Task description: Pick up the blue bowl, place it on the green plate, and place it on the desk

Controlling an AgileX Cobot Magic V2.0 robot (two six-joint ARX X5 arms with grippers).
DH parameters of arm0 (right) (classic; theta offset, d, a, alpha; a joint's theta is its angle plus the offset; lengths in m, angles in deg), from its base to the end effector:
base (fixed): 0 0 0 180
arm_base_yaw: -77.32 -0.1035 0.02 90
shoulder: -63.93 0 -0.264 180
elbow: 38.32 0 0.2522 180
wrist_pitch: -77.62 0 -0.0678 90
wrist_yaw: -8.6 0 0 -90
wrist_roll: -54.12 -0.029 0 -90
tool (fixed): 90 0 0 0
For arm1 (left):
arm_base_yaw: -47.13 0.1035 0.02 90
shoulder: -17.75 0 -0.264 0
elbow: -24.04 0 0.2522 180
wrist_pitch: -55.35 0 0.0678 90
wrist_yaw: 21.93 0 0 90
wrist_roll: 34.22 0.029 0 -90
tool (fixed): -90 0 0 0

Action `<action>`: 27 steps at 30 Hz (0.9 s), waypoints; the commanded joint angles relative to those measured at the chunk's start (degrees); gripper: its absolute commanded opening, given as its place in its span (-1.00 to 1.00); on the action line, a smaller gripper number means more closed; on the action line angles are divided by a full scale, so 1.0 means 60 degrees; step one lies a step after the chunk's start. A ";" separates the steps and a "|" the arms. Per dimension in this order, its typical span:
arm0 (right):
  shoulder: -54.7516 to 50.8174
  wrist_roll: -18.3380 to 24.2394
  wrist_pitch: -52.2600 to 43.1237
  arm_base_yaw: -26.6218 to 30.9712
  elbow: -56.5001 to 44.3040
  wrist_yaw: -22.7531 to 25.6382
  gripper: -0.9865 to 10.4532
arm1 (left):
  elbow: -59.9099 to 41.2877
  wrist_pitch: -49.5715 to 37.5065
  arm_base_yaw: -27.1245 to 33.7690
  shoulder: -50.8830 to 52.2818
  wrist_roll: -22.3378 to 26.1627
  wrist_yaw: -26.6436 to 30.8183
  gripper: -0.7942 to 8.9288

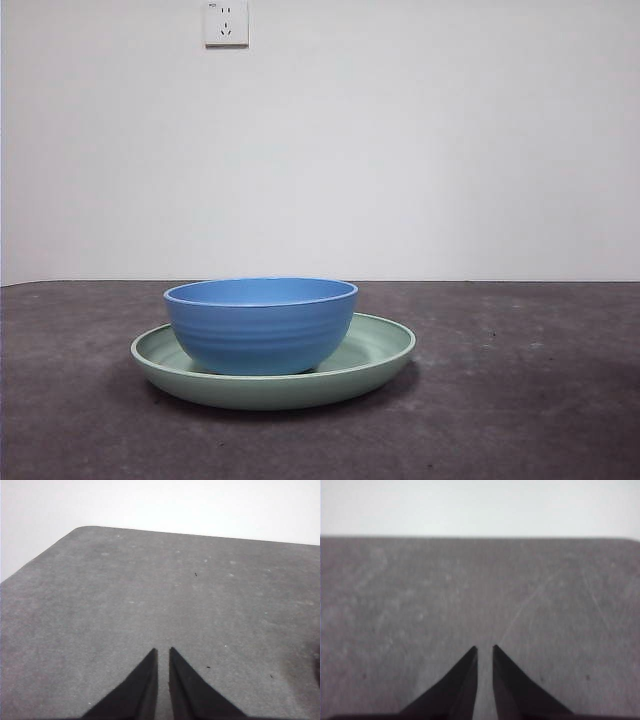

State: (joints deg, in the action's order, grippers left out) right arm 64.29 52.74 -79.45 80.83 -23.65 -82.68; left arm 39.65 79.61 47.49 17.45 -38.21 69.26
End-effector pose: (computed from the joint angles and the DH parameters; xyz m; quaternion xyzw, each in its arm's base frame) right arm 0.0959 -0.0052 0.1530 0.0151 0.0748 -0.0203 0.9969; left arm 0.0949 0.0012 0.1564 -0.0341 0.0775 0.0162 0.9963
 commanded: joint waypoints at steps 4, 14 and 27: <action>-0.0025 0.0120 0.0113 0.0018 -0.0047 0.0040 -0.75 | -0.0197 0.0058 -0.0004 0.0018 -0.0058 -0.0055 -0.76; -0.0025 0.0124 -0.0022 0.0018 -0.0044 0.0036 -0.75 | -0.0197 0.0062 -0.0004 0.0018 -0.0058 -0.0058 -0.76; -0.0025 0.0124 -0.0022 0.0018 -0.0044 0.0036 -0.75 | -0.0197 0.0062 -0.0004 0.0018 -0.0058 -0.0058 -0.76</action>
State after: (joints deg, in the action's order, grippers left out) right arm 64.29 53.26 -79.03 80.83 -23.63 -82.66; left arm 39.65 79.61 47.49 17.45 -38.21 69.26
